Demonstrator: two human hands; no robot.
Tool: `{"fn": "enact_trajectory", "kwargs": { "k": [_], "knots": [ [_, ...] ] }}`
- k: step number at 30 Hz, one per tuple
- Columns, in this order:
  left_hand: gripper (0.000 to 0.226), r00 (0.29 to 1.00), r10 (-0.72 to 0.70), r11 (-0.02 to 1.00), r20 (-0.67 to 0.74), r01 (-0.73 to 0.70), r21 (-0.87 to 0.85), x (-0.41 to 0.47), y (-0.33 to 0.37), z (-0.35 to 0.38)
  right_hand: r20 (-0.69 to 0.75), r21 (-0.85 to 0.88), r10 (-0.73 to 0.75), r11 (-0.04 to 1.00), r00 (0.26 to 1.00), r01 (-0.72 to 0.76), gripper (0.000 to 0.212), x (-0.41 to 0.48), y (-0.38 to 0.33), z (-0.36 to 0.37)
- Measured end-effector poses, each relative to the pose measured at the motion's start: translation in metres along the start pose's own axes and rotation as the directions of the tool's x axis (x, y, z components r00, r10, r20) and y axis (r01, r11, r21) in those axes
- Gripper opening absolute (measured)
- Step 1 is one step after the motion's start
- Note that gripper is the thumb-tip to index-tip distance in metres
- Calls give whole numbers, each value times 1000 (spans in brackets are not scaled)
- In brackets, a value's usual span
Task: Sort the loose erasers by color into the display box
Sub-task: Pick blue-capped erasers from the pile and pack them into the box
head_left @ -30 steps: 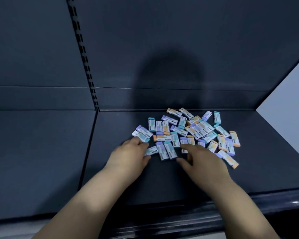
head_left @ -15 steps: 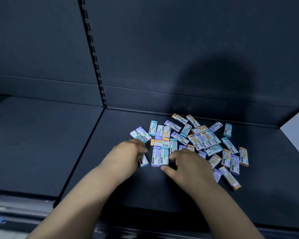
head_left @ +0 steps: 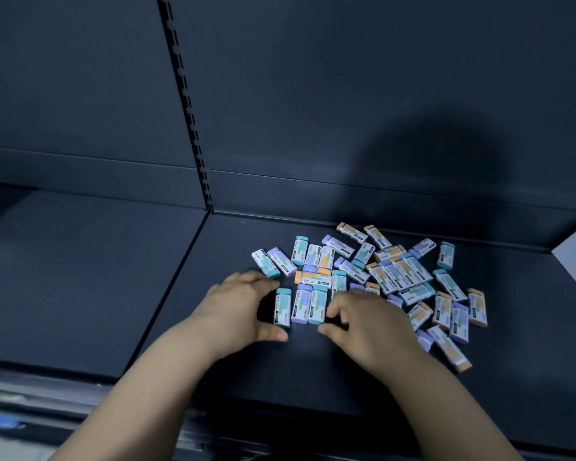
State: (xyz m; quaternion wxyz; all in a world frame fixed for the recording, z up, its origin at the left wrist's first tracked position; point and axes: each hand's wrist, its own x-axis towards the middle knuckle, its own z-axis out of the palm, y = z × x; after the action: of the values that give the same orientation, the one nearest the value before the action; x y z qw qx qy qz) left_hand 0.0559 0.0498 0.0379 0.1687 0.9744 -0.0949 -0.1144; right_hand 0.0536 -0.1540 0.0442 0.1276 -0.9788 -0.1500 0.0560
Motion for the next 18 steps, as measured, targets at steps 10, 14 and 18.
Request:
{"fn": "enact_trajectory", "kwargs": {
  "k": [10, 14, 18],
  "knots": [
    [71, 994, 102, 986, 37, -96, -139, 10, -16, 4, 127, -11, -20, 1000, 992, 21, 68, 25, 22, -9],
    [66, 991, 134, 985, -6, -133, -111, 9, -18, 5, 124, -16, -49, 999, 991, 51, 69, 24, 22, -8],
    [60, 984, 164, 985, -64, -167, -43, 9, -14, 7, 106, -7, -67, 998, 992, 68, 67, 23, 22, -6]
  ]
}}
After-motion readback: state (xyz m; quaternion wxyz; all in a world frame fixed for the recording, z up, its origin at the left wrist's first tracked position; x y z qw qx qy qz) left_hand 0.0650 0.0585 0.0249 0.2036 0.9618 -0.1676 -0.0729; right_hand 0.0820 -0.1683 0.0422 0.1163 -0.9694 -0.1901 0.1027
